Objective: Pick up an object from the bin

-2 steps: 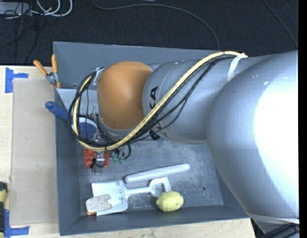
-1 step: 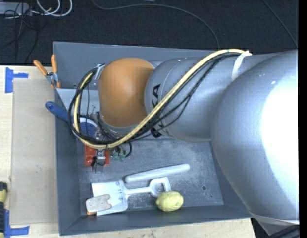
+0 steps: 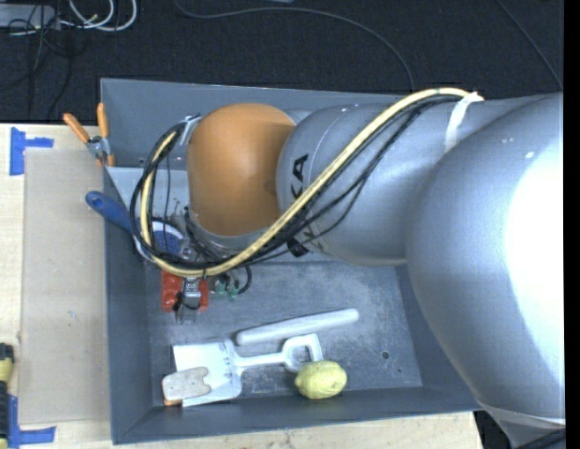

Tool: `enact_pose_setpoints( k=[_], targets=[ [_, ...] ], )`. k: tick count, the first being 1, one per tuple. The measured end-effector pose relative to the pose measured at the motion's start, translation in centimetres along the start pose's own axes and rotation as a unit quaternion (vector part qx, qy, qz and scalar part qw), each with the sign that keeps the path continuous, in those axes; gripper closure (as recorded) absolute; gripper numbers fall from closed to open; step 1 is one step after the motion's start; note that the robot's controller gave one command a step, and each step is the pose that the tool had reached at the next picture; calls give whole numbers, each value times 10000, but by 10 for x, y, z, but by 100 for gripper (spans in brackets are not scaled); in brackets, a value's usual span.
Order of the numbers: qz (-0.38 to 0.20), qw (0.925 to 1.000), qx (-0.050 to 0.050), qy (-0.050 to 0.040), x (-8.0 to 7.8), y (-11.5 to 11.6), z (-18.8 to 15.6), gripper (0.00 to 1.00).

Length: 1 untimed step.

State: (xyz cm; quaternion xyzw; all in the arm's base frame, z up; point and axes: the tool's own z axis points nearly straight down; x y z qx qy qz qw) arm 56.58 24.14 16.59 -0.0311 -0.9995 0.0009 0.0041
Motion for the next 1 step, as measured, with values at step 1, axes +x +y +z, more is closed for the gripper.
enact_pose_setpoints(
  k=[1],
  targets=[
    [4, 10000, -4, -7, 0, 0, -11, 100]
  ],
)
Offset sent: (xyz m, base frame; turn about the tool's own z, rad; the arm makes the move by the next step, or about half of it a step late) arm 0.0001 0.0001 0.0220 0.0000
